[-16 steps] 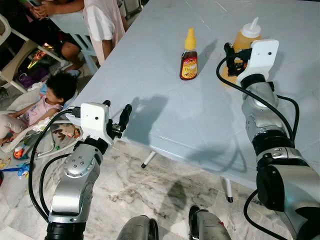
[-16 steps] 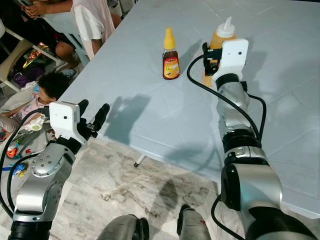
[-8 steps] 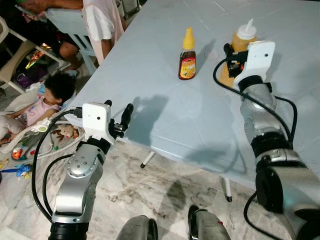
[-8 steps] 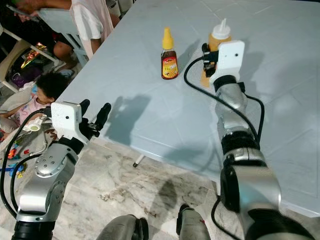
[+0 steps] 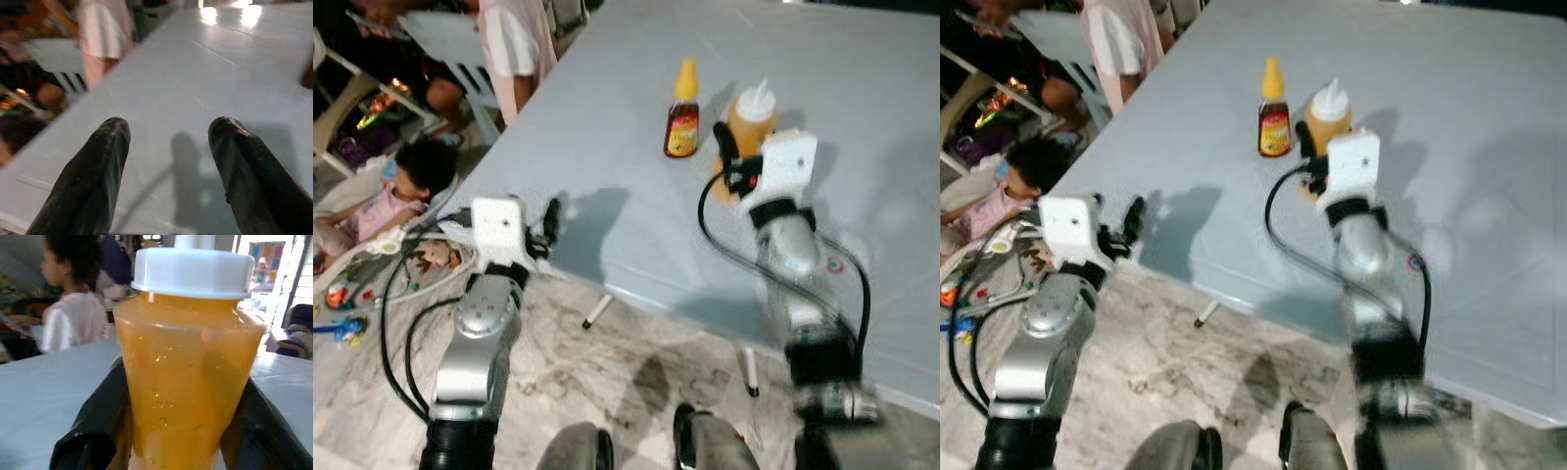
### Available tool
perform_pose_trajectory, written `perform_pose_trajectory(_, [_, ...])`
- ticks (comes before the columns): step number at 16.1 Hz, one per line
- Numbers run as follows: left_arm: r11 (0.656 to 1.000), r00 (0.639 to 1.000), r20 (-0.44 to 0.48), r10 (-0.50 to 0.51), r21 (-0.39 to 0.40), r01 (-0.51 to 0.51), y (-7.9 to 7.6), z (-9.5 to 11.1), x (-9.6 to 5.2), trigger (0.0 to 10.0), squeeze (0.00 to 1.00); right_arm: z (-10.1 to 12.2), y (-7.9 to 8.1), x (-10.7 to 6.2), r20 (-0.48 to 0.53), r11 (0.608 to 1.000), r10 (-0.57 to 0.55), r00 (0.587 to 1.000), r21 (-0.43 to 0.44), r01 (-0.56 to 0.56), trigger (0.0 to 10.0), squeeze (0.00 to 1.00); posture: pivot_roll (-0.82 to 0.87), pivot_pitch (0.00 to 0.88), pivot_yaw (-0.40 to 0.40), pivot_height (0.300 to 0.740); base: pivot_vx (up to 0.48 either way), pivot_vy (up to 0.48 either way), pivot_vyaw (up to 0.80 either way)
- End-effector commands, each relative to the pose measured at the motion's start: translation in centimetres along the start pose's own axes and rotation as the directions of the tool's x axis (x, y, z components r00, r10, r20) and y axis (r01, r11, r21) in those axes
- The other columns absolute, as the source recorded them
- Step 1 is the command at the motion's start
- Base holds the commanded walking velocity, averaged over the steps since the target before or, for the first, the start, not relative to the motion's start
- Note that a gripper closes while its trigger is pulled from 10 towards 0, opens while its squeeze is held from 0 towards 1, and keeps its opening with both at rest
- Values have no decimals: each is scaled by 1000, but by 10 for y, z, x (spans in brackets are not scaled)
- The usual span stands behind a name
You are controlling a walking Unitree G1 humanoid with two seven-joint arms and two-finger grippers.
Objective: Restocking fridge
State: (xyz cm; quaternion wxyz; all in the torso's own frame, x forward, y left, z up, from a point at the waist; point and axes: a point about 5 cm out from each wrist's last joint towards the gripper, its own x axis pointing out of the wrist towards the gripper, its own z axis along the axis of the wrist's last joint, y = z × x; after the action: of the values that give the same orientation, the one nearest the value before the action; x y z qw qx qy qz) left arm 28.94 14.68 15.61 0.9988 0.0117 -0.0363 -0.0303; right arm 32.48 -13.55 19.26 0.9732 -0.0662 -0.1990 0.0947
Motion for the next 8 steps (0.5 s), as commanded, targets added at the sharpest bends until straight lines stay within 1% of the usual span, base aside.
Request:
perform_pose_trajectory(1, [1000,1000,17,13,0,-13,1,4,2,10000,0,7,11,-4,3,1000,21,1000,12,-21,10000,0,3,124,73,740,0,0,0])
perform_pose_trajectory(2, [1000,999,30,17,-11,-17,0,7,3,10000,0,6,14,-9,-12,1000,25,1000,19,-25,10000,0,10,118,68,740,0,0,0])
perform_pose_trajectory(3, [999,999,20,36,-11,-35,-1,3,4,10000,0,4,18,-14,-36,999,28,999,35,-27,10000,0,-6,113,65,740,0,0,0])
perform_pose_trajectory(4, [999,999,14,41,-15,-41,-1,0,4,10000,0,3,21,-16,-44,999,42,998,18,-42,10000,0,-6,113,65,740,0,0,0])
perform_pose_trajectory(6, [999,999,13,39,-25,-39,-3,-2,4,10000,0,9,24,-15,-42,998,64,997,-5,-64,10000,0,-29,116,71,740,0,0,0])
perform_pose_trajectory(8, [999,999,6,45,-20,-45,-2,-4,5,10000,0,10,22,-16,-57,998,61,996,-5,-62,10000,0,-32,116,70,740,0,0,800])
